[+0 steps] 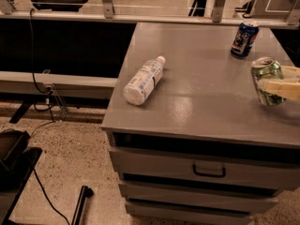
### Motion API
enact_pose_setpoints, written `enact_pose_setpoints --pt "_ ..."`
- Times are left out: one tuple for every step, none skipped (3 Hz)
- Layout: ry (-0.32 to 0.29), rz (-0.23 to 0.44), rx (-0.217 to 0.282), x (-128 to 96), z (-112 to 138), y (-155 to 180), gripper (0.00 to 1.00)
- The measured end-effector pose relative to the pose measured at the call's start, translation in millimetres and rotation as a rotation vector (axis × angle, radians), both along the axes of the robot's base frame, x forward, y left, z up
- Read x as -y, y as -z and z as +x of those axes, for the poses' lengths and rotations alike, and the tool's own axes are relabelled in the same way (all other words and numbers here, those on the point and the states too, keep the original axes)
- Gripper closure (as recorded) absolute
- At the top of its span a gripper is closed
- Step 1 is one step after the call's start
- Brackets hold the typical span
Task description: Place green can upright
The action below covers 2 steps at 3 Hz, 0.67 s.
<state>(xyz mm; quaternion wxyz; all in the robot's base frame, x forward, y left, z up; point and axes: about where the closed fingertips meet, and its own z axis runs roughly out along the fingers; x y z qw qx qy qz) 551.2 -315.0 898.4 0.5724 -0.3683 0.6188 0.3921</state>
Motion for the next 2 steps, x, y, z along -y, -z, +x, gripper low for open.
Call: enact_pose_setpoints --pt "0.017 0.038 -0.009 11.5 -6.2 2.1 1.00" --pt "0.017 0.078 -0.018 18.2 -9.1 5.8 1.00"
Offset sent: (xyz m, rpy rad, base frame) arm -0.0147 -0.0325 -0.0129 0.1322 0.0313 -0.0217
